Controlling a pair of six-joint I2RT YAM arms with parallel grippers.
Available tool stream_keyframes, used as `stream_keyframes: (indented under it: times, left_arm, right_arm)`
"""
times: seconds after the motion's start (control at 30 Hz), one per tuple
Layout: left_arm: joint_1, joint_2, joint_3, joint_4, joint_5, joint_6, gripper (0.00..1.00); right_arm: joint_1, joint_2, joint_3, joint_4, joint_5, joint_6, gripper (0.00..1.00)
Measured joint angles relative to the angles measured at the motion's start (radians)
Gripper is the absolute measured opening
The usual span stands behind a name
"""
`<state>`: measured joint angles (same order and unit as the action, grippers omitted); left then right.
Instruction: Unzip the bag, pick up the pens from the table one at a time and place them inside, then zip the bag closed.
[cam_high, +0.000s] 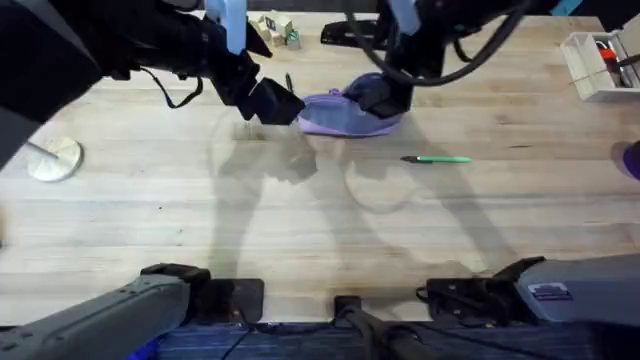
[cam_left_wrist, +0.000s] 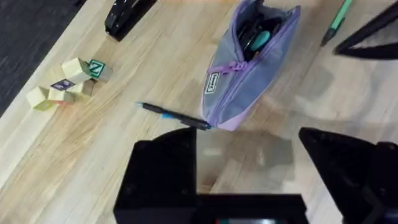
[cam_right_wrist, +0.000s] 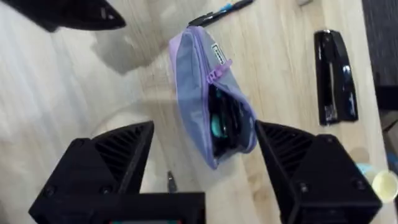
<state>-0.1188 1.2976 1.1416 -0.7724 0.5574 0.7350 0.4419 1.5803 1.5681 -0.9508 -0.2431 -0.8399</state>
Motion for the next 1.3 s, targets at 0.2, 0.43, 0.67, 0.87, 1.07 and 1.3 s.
stream_keyframes:
  times: [0.2,0.43,0.67,0.87,1.07,1.3]
  left_arm:
    - [0.000,0.000,0.000,0.108,-0.112,-0.227,0.993]
    - [0.004,0.000,0.000,0.220,-0.368,-0.688,0.993]
    - [0.004,0.000,0.000,0.207,-0.364,-0.740,0.993]
    - [-0.028,0.007,0.000,0.286,-0.382,-0.786,0.995]
    - [-0.128,0.065,0.052,0.246,-0.531,-0.816,0.995]
    - [-0.158,0.252,0.320,-0.009,-0.634,-0.882,0.995]
  right_arm:
    - [0.000,-0.074,0.000,-0.046,0.011,0.137,0.996]
    - [0.000,-0.173,0.000,-0.060,0.002,0.416,0.995]
    - [0.000,-0.280,0.000,-0.060,-0.005,0.474,0.997]
    - [0.000,-0.341,0.000,-0.059,0.007,0.481,0.997]
    - [0.000,-0.343,0.000,-0.055,0.011,0.482,0.996]
    - [0.000,-0.343,0.000,-0.053,0.012,0.489,0.997]
